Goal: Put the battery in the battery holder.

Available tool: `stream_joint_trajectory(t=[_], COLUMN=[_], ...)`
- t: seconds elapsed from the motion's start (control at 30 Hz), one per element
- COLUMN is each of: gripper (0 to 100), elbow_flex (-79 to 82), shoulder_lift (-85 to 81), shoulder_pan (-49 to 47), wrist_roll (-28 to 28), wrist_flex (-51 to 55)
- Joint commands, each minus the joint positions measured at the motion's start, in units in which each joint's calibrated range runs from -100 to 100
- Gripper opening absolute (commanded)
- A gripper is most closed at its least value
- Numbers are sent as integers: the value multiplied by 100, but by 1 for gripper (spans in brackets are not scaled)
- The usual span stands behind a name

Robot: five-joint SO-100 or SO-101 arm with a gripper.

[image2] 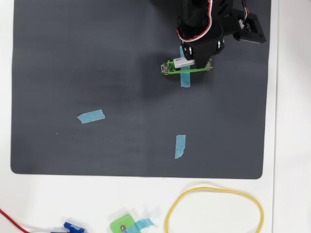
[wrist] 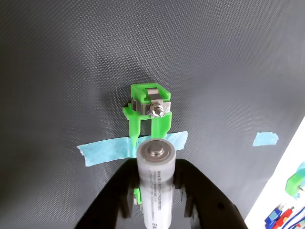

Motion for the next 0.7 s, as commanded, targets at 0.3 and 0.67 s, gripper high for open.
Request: stream_joint_trajectory(t=[0.3,0.67], gripper=[0,0], elbow_flex=[-186,-230], shoulder_lift=[355,560], shoulder_pan=[88,285], wrist_roll=[-11,-22], wrist_flex=[-512,-625])
